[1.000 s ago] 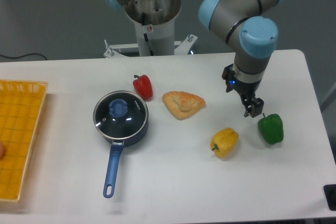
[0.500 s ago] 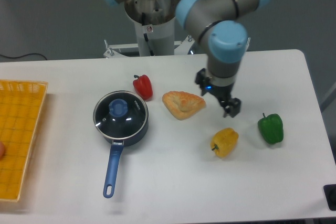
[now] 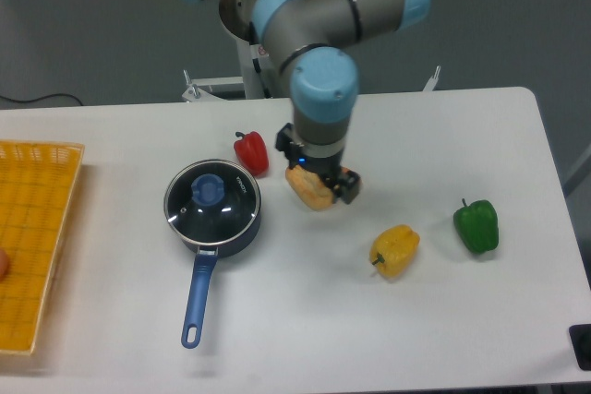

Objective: Open the lid
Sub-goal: 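Move the gripper over the saucepan and lower it to the lid knob, then close the gripper on the blue lid knob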

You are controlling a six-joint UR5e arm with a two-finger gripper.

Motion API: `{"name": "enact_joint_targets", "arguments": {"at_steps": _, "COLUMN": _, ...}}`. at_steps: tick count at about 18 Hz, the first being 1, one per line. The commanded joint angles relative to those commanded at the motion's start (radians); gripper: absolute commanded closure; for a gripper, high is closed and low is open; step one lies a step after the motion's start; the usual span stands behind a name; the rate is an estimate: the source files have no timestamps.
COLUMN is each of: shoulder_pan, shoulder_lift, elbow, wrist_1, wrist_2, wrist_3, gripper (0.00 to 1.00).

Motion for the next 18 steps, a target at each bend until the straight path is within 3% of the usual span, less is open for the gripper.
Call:
{"name": "enact_joint_targets", "arguments": {"at_steps": 4, "shoulder_pan": -0.069, "shoulder_lift": -0.028, "elbow": 0.028, "wrist_1": 0.002, "wrist_2": 0.005, "wrist_3": 0.002, "gripper": 0.00}}
{"name": "enact_joint_targets", "arguments": {"at_steps": 8, "shoulder_pan": -0.114, "shoulder_lift": -0.043, "elbow": 0.029, "wrist_1": 0.000, "wrist_2": 0.006, "wrist_3": 0.132, "gripper": 0.00}}
{"name": "enact_joint_targets", "arguments": {"at_steps": 13, "shoulder_pan": -0.195, "shoulder_lift": -0.077, "elbow": 0.031, "wrist_1": 0.002, "wrist_2": 0.011, "wrist_3": 0.193, "gripper": 0.00}}
{"name": "enact_joint_targets", "arguments": {"at_steps": 18, "shoulder_pan": -0.224, "shoulder_lift": -0.071, "elbow": 0.023, "wrist_1": -0.012, "wrist_2": 0.015, "wrist_3": 0.264, "gripper": 0.00}}
